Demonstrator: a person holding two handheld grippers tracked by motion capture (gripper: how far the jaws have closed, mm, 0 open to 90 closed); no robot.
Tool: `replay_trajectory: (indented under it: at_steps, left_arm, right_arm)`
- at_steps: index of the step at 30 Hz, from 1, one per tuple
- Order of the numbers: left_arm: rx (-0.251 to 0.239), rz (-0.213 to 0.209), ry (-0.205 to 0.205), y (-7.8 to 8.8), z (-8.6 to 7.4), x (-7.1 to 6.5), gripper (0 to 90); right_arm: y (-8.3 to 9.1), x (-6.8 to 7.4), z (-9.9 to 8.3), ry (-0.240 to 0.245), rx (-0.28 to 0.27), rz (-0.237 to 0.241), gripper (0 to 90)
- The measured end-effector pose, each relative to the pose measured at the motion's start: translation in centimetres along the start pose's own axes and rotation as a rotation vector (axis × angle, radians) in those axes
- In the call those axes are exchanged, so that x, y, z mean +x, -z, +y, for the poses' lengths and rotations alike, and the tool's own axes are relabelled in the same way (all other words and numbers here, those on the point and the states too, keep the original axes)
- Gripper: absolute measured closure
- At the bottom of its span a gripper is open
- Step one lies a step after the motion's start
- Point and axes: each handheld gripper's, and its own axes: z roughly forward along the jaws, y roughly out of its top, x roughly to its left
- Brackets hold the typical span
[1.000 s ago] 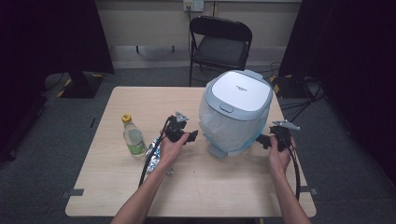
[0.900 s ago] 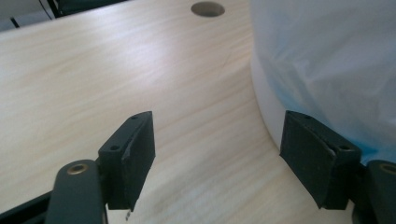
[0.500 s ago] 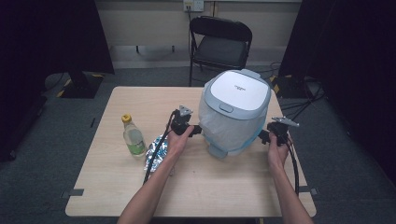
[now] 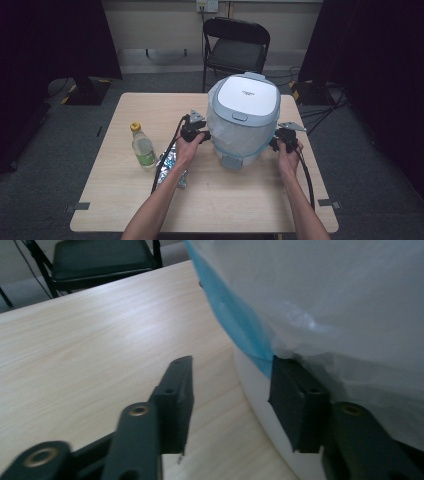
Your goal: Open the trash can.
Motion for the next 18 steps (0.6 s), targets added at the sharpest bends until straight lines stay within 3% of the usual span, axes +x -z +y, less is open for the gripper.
replay_trajectory:
  at_steps: [3, 6, 9, 11, 18]
  left_arm:
    - [-0.007, -0.018, 0.011, 0.5, -0.4, -0.1, 58.6]
    - [-0.013, -0.002, 0.018, 1.3, -0.8, -0.7, 65.5]
    - [-0.020, -0.021, 0.042, 2.1, -1.4, -0.9, 68.8]
    - [-0.008, -0.007, 0.012, 2.6, -1.5, -1.1, 68.5]
    - [0.016, -0.010, -0.015, 4.0, -1.9, -2.1, 69.9]
  right_arm:
    - [-0.1, 0.0, -0.1, -0.028, -0.001, 0.040, 59.0]
    - [-0.1, 0.4, -0.1, -0.011, -0.006, 0.074, 66.7]
    - [-0.1, 0.9, -0.1, 0.010, -0.013, 0.085, 71.2]
    - [0.0, 1.1, -0.1, 0.018, -0.011, 0.100, 71.4]
    - [0.8, 1.8, -0.3, 0.047, 0.002, 0.135, 77.8]
